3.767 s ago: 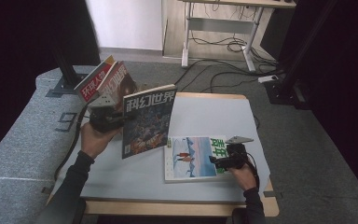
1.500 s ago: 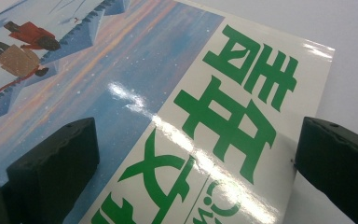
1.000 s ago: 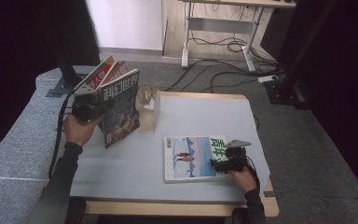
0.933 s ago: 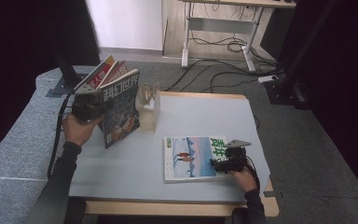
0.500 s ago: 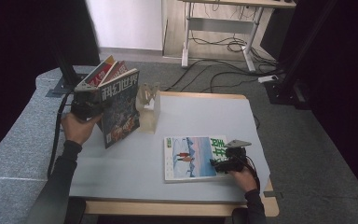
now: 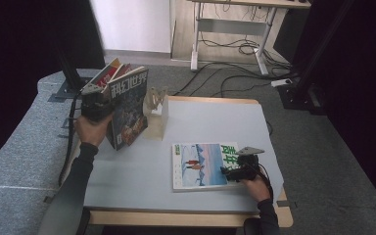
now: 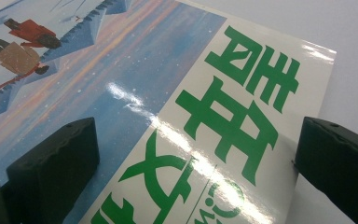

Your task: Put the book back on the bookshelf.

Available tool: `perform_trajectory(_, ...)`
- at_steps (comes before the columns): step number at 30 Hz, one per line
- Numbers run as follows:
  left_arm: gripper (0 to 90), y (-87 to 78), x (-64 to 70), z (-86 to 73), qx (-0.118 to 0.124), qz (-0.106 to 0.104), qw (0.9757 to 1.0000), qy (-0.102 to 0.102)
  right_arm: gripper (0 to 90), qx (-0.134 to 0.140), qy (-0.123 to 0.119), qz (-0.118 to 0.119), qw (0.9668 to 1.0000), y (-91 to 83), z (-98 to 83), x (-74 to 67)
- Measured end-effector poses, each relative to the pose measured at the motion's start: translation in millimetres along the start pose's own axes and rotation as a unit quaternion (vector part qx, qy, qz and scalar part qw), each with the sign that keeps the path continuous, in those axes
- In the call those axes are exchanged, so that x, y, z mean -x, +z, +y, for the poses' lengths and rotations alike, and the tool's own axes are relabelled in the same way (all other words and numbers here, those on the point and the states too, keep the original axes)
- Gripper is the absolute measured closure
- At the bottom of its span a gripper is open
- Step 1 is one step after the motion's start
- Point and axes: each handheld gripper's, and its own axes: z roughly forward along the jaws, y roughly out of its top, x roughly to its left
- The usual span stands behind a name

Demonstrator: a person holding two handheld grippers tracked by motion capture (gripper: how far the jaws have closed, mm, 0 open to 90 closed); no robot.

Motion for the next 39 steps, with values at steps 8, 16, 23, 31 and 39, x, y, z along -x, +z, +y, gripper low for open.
perform_trajectory(8,82.8,4.9,-2.9,3.0,0.009,-0.001,0.9999,-0.012,0.0,0.001,0.0,0.001,1.0,-0.2,-0.2,0.4)
perform_trajectory(16,82.5,-6.5,-7.6,3.1,-0.035,-0.013,0.9992,0.011,0.0,0.0,-0.001,-0.001,1.0,0.0,-0.1,-0.1)
perform_trajectory(23,82.0,-11.3,-6.4,7.1,-0.097,-0.012,0.9946,0.034,0.0,-0.002,-0.003,-0.002,1.0,0.1,0.1,-0.4)
perform_trajectory(31,82.5,-12.1,-8.8,5.0,-0.131,-0.005,0.991,0.028,0.0,-0.002,-0.002,0.0,1.0,0.0,0.0,-0.1)
perform_trajectory(39,83.1,-17.9,-9.1,7.1,-0.081,0.013,0.9964,0.02,0.0,0.0,-0.002,0.001,1.0,-0.2,-0.3,0.4)
